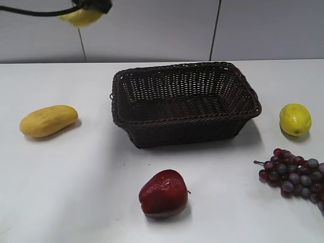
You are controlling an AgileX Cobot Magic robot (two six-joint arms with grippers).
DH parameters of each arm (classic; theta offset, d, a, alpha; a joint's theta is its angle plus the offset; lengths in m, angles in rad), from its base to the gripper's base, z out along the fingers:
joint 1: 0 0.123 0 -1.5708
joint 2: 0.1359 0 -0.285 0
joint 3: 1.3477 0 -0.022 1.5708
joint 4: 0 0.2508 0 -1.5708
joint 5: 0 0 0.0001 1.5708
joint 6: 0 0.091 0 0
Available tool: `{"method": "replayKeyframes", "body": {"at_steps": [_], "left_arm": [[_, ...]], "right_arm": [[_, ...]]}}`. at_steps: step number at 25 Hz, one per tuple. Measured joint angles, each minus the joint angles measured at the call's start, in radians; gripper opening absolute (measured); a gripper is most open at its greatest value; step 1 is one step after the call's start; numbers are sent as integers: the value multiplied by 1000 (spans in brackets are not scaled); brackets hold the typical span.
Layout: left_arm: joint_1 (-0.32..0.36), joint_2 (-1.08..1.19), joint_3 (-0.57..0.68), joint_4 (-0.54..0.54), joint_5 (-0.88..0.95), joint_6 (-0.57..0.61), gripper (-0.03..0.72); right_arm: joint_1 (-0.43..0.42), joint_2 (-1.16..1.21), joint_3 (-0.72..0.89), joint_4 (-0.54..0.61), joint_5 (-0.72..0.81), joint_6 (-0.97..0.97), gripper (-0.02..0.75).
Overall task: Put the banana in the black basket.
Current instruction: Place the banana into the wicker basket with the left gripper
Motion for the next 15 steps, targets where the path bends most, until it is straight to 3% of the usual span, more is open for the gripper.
{"method": "replayKeyframes", "body": {"at_steps": [8,15], "left_arm": [[-157,195,0,20,-306,3,314],[-181,332,0,26,-216,3,314]], "right_arm": [[0,0,0,0,0,0,505],[0,0,0,0,0,0,505]]}}
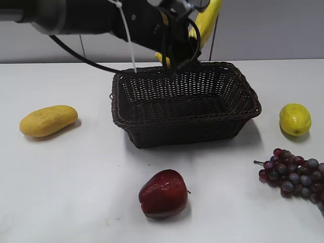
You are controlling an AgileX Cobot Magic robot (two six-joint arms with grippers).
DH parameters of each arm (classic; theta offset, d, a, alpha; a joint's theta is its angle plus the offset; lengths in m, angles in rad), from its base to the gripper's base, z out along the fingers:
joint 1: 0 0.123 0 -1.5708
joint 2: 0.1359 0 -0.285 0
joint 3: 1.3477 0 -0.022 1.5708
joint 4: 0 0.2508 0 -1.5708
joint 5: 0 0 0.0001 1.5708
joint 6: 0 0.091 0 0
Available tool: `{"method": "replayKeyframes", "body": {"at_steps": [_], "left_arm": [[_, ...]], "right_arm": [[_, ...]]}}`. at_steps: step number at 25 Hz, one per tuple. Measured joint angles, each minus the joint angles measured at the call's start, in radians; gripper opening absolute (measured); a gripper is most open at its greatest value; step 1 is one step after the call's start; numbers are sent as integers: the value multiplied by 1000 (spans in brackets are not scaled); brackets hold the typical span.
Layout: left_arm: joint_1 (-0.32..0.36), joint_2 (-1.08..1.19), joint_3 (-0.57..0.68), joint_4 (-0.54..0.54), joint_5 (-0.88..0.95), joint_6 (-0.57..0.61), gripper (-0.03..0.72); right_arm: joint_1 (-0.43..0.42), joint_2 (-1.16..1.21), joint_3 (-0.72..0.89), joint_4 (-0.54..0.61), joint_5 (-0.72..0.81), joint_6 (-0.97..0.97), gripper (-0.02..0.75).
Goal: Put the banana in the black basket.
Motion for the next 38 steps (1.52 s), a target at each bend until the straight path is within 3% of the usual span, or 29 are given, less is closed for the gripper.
{"method": "replayKeyframes", "body": {"at_steps": [6,12,14,17,19,25,29,33,38], "left_arm": [[0,11,1,104,170,0,314],[-3,11,0,112,223,19,314],[-4,11,0,105,223,27,368],[-4,11,0,102,223,29,560],[-4,7,0,97,232,29,634],[5,-97,-8,121,342,27,613],[83,-206,-15,154,518,-78,595],[227,-274,-18,166,782,-256,592],[406,-365,54,152,849,-362,589]], "right_arm": [[0,0,0,0,0,0,505],[0,0,0,0,0,0,505],[0,0,0,0,0,0,505],[0,0,0,0,0,0,503],[0,0,0,0,0,0,503],[0,0,0,0,0,0,503],[0,0,0,0,0,0,503],[0,0,0,0,0,0,503],[0,0,0,0,0,0,502]]}}
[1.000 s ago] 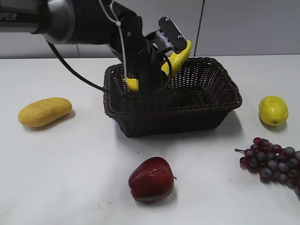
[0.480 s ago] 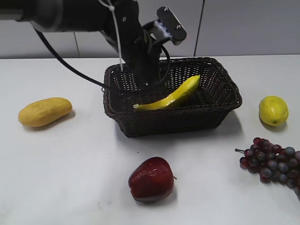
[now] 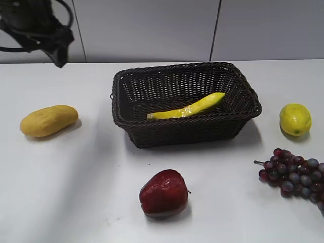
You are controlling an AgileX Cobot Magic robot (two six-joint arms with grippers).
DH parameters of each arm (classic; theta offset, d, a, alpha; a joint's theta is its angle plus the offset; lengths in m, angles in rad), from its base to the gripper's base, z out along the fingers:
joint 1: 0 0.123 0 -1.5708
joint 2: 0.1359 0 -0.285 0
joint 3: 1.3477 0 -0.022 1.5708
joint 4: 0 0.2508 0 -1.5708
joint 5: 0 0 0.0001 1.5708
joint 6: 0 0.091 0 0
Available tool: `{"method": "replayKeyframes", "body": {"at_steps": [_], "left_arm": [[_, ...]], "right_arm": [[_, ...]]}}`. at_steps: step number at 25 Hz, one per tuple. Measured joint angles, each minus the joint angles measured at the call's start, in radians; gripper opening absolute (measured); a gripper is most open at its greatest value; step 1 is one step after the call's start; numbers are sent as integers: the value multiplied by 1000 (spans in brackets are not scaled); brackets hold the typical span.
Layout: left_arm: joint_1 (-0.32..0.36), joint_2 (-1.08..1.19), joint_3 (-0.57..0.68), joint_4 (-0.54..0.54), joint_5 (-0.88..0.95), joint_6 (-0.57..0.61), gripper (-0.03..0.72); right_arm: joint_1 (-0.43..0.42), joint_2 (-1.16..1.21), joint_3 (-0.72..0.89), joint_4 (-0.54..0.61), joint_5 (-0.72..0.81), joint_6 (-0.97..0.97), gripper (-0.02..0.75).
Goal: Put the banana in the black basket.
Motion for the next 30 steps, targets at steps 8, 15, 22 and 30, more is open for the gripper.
{"method": "replayKeyframes", "body": {"at_steps": [8,15,22,30], "left_arm": [[177,-291,277,1,12,-19,589],[180,-594,586,-3,14,-19,589],[180,-944,879,-3,17,-19,589],[180,-1377,1053,-3,14,-19,588]], "right_arm": [[0,0,0,0,0,0,502],[0,0,0,0,0,0,502],[0,0,0,0,0,0,502],[0,0,0,0,0,0,502]]}}
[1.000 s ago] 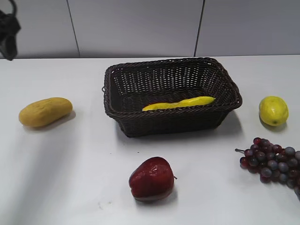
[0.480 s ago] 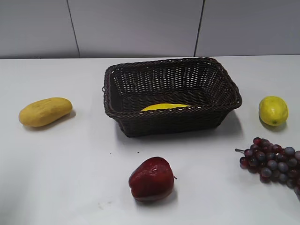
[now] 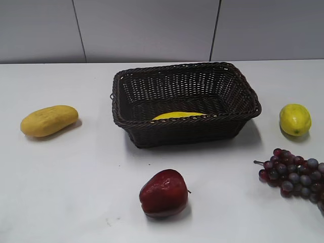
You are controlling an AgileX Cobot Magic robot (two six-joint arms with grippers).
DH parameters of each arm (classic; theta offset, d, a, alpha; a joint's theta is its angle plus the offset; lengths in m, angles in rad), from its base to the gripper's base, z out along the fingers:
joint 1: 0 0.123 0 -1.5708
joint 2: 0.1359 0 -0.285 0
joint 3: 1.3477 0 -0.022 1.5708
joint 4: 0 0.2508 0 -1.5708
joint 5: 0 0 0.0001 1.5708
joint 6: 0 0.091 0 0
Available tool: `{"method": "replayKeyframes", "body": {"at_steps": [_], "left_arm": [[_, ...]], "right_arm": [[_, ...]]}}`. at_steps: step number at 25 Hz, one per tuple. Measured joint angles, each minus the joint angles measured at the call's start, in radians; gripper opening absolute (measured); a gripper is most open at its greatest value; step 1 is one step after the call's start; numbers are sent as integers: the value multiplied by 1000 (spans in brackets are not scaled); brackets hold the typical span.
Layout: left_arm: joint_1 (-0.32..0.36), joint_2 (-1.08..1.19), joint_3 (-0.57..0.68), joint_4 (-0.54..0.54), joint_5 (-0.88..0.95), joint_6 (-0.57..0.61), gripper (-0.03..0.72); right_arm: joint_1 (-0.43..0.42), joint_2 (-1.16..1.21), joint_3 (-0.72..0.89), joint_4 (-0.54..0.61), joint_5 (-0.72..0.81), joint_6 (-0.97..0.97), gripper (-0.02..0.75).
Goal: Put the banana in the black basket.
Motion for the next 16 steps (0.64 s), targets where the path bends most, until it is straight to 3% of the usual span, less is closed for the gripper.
{"method": "replayKeyframes", "body": {"at_steps": [8,16], "left_arm": [[0,-336,32,-4,-95,0,588],[0,-373,49,-13,-125,0,568]], "right_arm": [[0,0,0,0,0,0,502],[0,0,0,-1,0,0,502]]}}
